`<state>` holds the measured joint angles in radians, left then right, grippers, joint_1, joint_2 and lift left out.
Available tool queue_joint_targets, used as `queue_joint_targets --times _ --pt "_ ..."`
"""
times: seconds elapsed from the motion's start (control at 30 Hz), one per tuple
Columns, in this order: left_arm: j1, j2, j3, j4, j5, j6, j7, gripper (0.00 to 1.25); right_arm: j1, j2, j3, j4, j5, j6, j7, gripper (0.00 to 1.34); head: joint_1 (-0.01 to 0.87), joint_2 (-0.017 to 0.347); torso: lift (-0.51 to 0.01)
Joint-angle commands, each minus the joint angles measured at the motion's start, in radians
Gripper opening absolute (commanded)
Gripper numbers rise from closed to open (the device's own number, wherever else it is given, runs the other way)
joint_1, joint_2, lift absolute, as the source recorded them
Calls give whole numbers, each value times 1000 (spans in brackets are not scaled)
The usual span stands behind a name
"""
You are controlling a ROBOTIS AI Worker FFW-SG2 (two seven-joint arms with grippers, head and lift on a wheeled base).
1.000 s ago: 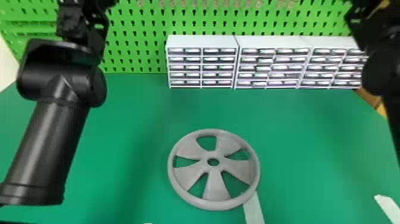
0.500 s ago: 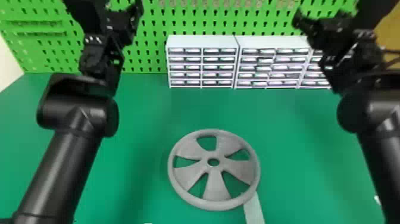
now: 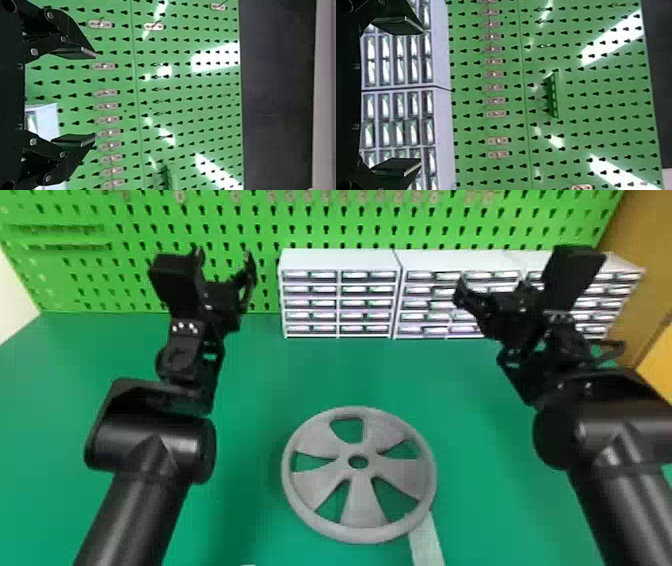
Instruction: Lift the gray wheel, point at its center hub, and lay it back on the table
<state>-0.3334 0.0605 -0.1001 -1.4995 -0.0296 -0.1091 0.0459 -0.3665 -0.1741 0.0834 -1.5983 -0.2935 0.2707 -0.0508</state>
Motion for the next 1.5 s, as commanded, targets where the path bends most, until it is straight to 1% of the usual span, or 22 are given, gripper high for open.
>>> queue_joint_targets --times 0.0,0.23,0.43,0.5,0.63,0.8,0.9,1.03,1.13,1.33,1.47 --pt "44 -2 11 -8 -9 25 0 744 27 1 -1 0 24 9 0 1206 692 48 -96" --pt "105 -2 16 -8 39 45 0 744 75 2 -14 0 60 2 8 1204 692 48 -96" --pt "139 -1 19 19 96 42 -9 744 139 18 -45 0 89 -27 14 1206 692 48 -96" --pt "151 -2 23 36 115 26 -31 744 162 18 -45 0 99 -51 14 1204 692 48 -96" --pt "172 -2 22 47 140 20 -34 744 187 28 -48 3 132 -79 14 1204 692 48 -96" --pt "198 -2 23 50 151 20 -37 744 225 41 -47 43 137 -174 14 1206 692 48 -96" --pt "214 -2 23 50 177 20 -37 746 247 48 -50 52 139 -199 14 1204 692 48 -96" --pt "225 -2 19 50 186 17 -37 746 268 56 -50 55 145 -232 14 1204 692 48 -96" --pt "225 -2 14 56 197 17 -37 746 274 56 -42 55 151 -232 14 1204 692 48 -96" --pt "192 -2 -13 94 217 5 -52 744 279 58 -40 55 157 -222 14 1204 692 48 -96" --pt "178 -5 -20 111 215 -1 -55 746 276 64 -40 55 159 -211 14 1204 692 48 -96"
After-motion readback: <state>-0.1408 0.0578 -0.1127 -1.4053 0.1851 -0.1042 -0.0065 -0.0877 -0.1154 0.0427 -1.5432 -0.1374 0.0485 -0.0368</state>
